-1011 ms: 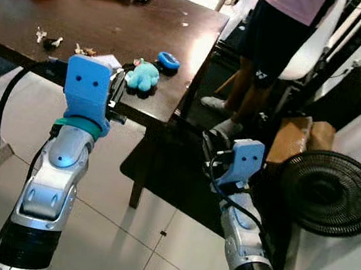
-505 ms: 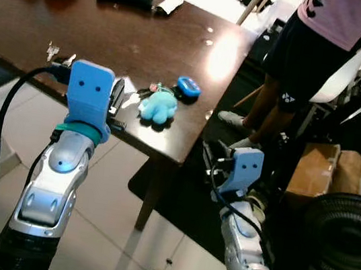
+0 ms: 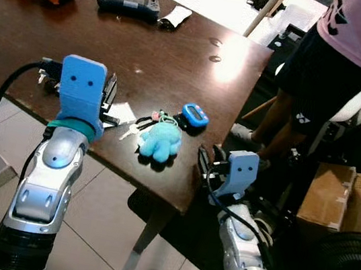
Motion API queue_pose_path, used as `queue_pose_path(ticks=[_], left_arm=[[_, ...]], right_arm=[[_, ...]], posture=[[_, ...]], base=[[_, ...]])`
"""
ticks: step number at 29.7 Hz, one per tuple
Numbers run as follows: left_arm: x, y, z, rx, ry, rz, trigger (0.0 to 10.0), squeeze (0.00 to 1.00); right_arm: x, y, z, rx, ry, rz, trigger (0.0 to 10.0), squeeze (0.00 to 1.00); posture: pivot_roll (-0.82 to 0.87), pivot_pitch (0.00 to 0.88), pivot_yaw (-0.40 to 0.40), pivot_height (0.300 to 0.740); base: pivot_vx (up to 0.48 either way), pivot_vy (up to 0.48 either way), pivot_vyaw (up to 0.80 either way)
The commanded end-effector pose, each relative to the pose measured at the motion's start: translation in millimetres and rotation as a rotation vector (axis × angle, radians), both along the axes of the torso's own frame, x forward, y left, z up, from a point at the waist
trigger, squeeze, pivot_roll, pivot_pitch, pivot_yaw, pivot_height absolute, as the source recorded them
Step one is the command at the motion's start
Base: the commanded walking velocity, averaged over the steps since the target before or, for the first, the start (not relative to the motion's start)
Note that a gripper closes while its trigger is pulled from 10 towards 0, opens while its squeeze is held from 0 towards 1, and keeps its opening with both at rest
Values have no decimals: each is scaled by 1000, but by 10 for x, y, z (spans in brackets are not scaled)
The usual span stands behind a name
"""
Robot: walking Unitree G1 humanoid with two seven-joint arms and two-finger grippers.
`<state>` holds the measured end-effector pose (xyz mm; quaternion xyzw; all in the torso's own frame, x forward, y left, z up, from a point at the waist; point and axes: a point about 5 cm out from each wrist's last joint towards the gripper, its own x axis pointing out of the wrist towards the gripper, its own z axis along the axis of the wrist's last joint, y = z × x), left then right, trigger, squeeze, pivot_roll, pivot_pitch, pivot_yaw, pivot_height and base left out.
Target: Hang keys on a hook
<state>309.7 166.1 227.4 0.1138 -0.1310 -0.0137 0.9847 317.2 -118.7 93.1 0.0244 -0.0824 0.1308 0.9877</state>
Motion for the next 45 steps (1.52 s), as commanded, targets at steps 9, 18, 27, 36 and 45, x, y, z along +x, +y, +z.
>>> queue_pose_path(ticks=[9, 18, 27, 36, 45], left_arm=[[-90, 64, 61, 498, 37, -167, 10000, 0], [-384, -150, -275, 405, 245, -456, 10000, 0], [-381, -606, -1130, -116, 669, -370, 10000, 247], [-219, -654, -774, -214, 505, -332, 10000, 1000], [-207, -605, -511, 98, 329, -302, 10000, 1000]], right_arm=[[-55, -54, -97, -30, 33, 2, 10000, 0], [-105, -197, -235, -243, 71, 124, 10000, 0], [-21, -540, -176, -207, 95, -12, 10000, 0], [-72, -961, -160, -75, 104, -222, 10000, 0], [-142, -1095, -239, -105, 133, -267, 10000, 0]], posture=[[11, 114, -47, 740], [23, 135, -41, 740], [26, 152, -44, 740], [-4, 156, -35, 740], [-20, 150, -26, 740]], base=[[0, 0, 0], [0, 0, 0], [0, 0, 0], [0, 0, 0], [0, 0, 0]])
